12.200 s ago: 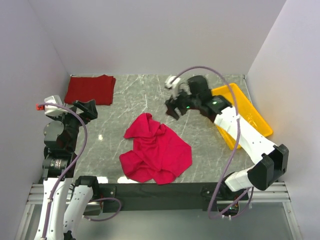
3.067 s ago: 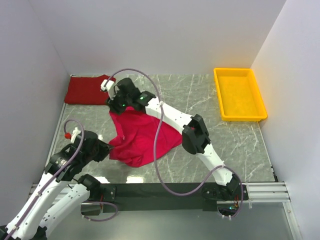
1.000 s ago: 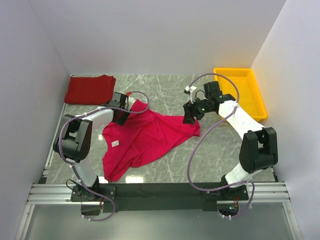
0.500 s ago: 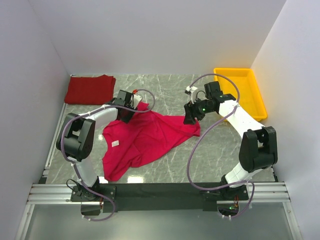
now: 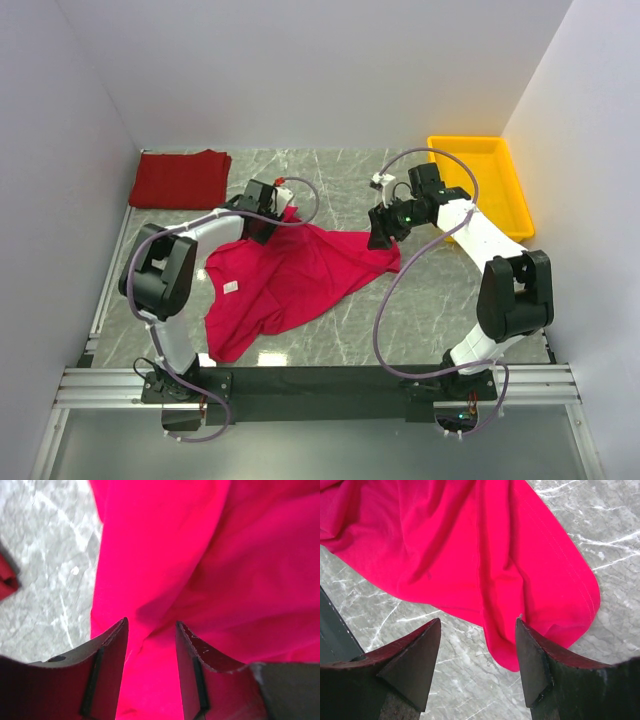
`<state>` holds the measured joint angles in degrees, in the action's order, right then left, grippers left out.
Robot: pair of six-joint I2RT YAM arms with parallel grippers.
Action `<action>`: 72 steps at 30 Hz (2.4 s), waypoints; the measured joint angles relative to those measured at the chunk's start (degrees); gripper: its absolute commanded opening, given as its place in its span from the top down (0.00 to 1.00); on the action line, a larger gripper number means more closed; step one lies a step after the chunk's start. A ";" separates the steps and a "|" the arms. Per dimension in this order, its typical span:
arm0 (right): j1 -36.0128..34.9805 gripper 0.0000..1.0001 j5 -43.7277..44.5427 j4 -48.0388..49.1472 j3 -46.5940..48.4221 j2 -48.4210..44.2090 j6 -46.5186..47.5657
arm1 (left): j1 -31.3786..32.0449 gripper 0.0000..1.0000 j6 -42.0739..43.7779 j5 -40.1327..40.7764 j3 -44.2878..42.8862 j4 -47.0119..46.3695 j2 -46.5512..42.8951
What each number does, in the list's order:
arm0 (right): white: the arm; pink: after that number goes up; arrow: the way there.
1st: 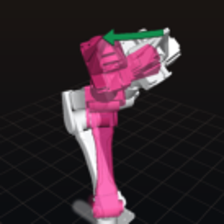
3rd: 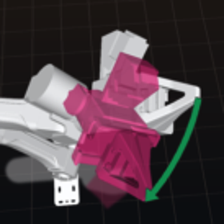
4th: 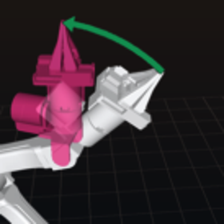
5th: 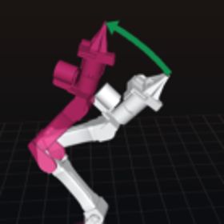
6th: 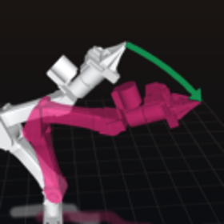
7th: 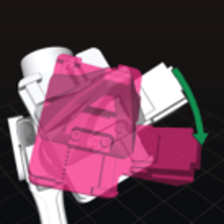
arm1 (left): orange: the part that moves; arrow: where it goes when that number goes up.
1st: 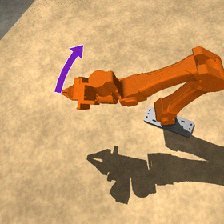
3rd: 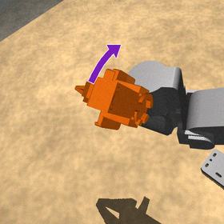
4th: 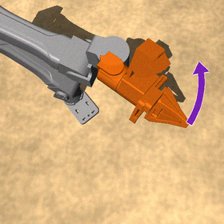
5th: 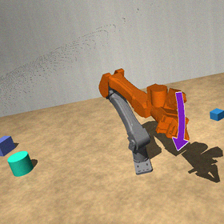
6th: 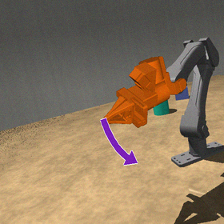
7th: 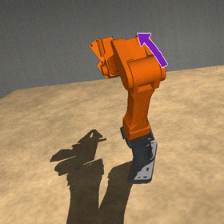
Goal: Fold and stack the t-shirts
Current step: Flatten the tshirt out
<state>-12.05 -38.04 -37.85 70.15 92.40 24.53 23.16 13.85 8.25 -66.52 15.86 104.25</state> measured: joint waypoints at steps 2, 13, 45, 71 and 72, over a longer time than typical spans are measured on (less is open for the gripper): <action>0.11 0.33 -0.13 -0.04 0.00 0.00 0.00 | 0.74 0.52 -0.15 0.46 -0.44 -0.66 0.74; 0.44 0.33 -0.83 -0.39 0.00 0.61 0.00 | 2.45 0.57 -1.57 6.64 -1.55 -2.05 3.78; 0.44 0.32 2.67 -4.42 0.02 1.97 5.77 | 0.00 0.99 -3.17 6.84 -1.99 -1.70 -1.62; -2.01 0.36 13.11 -6.71 -4.07 3.74 13.46 | -7.56 0.99 -4.74 1.40 -1.25 -0.98 -8.85; -2.32 0.36 13.55 -6.40 -4.13 4.00 13.44 | -7.69 0.99 -4.83 1.14 -1.25 -0.96 -8.85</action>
<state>-14.37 -24.49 -44.25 66.02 96.40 37.98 15.46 9.02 9.39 -67.77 14.90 95.39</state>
